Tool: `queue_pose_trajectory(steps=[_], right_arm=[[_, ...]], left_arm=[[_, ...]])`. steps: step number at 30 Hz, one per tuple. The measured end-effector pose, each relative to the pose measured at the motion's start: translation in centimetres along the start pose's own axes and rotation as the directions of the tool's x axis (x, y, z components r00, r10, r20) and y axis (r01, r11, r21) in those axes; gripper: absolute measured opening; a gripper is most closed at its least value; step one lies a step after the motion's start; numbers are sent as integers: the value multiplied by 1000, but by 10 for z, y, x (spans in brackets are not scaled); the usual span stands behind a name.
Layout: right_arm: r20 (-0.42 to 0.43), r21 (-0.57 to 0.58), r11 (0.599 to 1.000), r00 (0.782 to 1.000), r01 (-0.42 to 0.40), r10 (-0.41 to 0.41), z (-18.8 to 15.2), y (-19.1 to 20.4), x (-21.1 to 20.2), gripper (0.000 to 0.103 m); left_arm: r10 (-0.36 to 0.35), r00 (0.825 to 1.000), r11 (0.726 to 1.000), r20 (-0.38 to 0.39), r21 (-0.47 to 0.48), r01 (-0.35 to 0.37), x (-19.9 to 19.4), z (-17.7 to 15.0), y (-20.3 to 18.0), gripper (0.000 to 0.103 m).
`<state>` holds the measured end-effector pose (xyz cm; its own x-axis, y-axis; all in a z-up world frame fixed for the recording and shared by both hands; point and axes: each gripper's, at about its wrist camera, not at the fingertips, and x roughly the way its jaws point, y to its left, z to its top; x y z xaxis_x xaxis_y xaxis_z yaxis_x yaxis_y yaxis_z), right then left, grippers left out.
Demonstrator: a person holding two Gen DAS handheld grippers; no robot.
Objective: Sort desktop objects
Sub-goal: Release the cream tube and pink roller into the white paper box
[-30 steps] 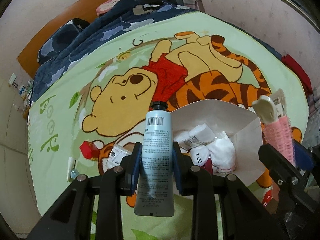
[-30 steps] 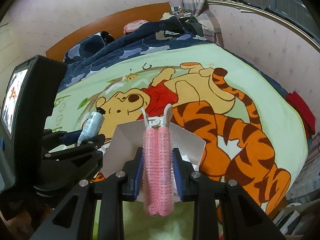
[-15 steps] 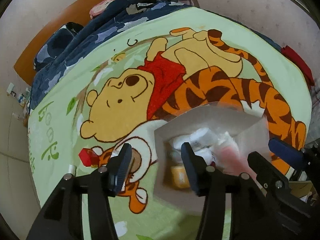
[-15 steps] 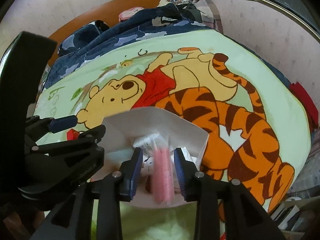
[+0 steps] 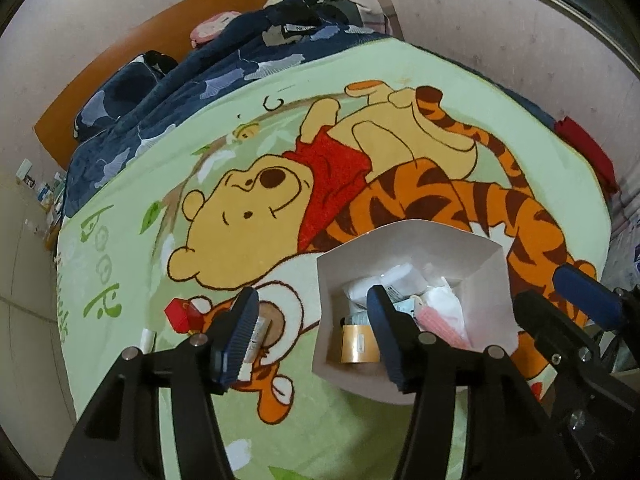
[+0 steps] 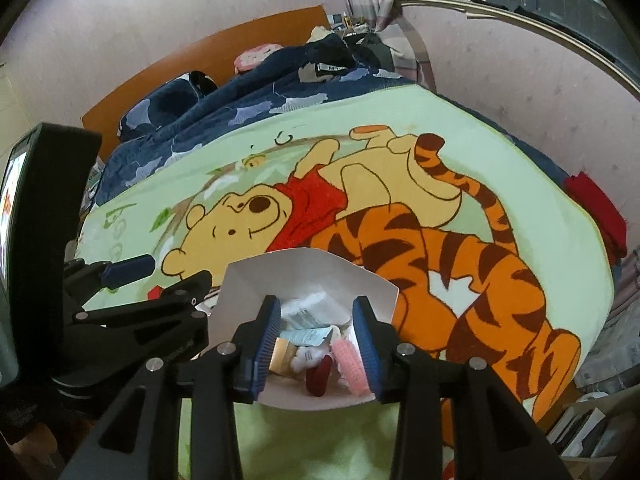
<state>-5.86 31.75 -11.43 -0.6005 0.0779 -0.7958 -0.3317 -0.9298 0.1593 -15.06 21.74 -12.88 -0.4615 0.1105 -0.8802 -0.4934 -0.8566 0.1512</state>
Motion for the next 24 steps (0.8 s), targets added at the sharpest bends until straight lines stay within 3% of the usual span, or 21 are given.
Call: queue_pose_trajectory(steps=[24], right_arm=[[49, -64, 998, 999, -16, 19, -33, 34, -71, 38]], left_arm=[[10, 999, 997, 43, -79, -6, -71, -63, 20, 57]])
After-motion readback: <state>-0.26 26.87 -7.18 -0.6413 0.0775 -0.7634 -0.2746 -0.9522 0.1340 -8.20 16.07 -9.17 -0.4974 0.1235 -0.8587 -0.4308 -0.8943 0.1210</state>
